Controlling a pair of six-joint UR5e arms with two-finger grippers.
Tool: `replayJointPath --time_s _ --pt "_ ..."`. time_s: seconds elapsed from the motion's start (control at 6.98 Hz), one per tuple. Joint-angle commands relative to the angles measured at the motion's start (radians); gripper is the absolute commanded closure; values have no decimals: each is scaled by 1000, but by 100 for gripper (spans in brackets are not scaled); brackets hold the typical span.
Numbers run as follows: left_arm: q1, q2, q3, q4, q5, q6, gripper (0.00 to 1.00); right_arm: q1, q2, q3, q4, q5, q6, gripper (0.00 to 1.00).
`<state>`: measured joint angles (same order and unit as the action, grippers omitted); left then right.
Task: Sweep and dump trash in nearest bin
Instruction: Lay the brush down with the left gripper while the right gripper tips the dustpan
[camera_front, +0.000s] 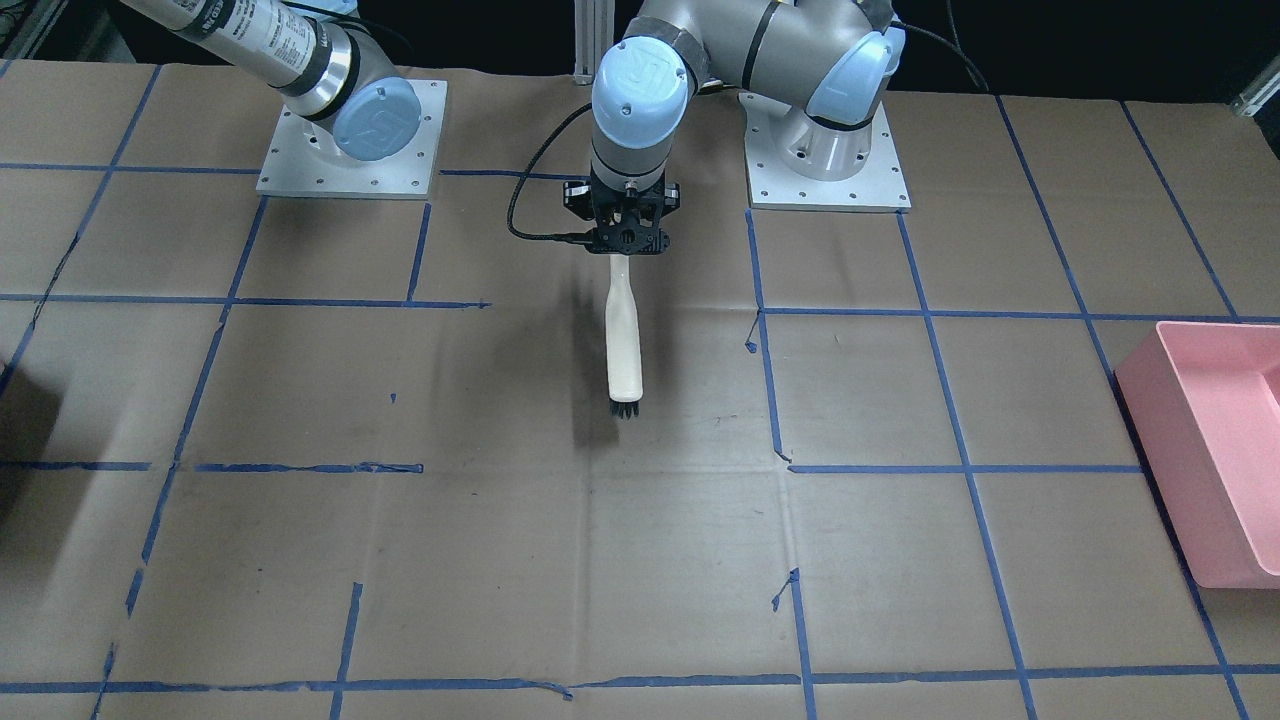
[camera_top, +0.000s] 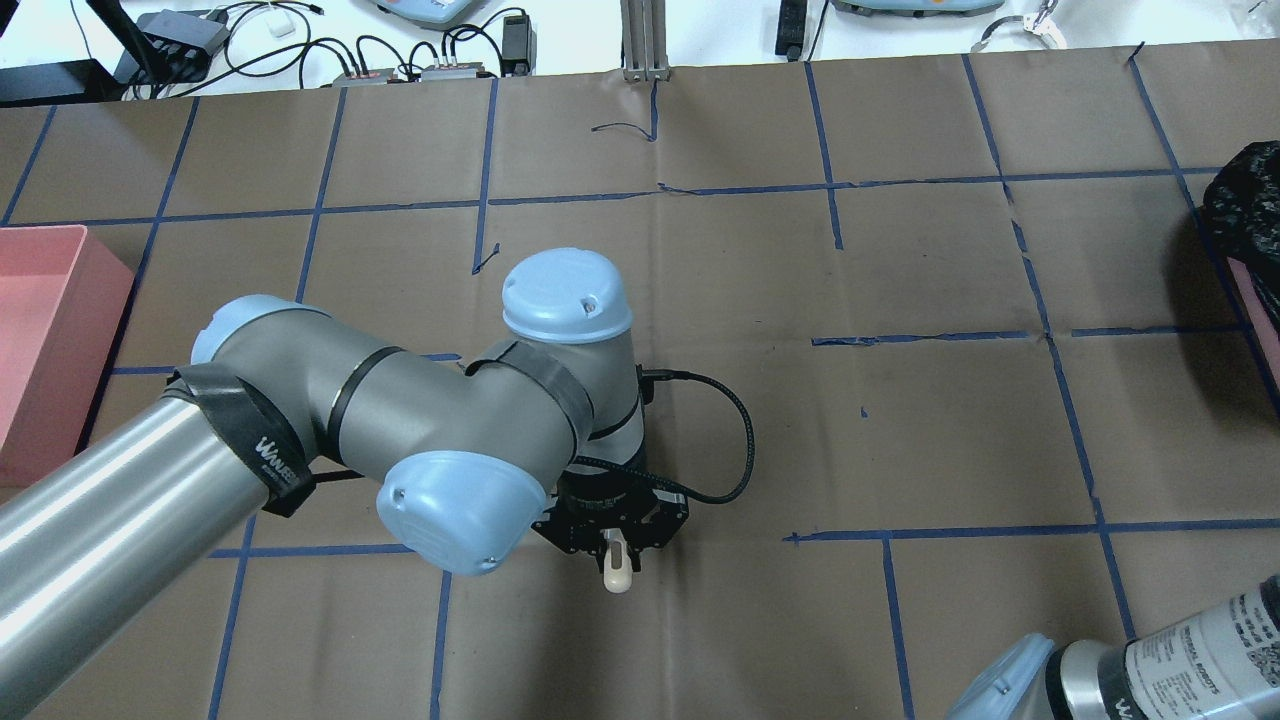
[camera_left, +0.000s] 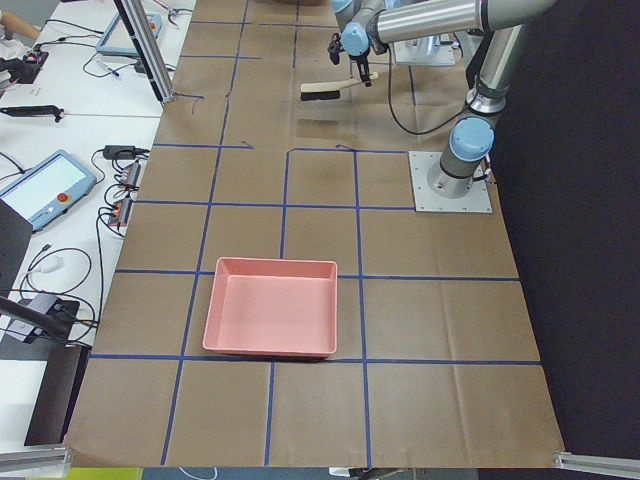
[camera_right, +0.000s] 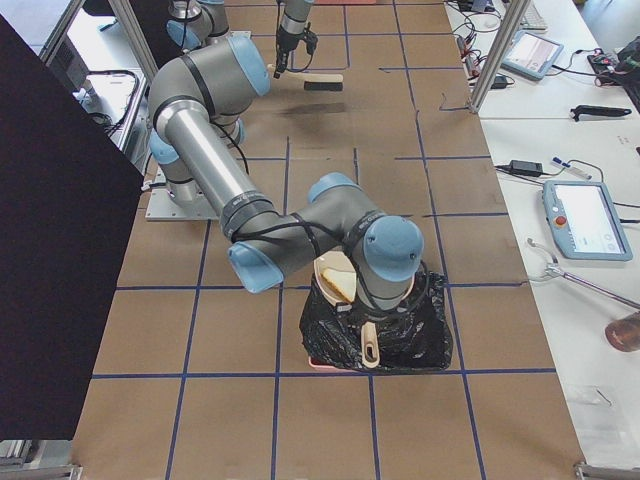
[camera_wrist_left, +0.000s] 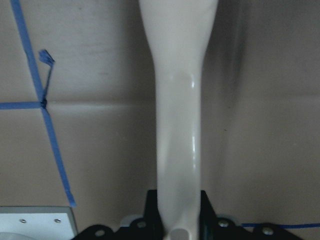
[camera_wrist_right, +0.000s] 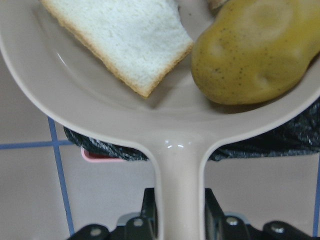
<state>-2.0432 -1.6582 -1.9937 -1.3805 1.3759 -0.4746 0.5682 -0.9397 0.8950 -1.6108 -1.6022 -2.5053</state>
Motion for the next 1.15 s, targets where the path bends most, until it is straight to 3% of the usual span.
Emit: replayJointPath --time_s 0.0,0.14,0.57,1.0 --pt "-28 -5 -69 75 -37 -41 100 -36 115 -161 2 -17 -27 93" --pt "-46 -6 -83 115 -37 -41 100 -36 140 -209 2 -56 -24 93" --pt "-93 -32 -83 121 -34 -42 100 -2 130 -206 -7 -114 -12 92" --pt "-97 -15 -95 130 -32 -44 100 79 130 -200 -35 -275 68 91"
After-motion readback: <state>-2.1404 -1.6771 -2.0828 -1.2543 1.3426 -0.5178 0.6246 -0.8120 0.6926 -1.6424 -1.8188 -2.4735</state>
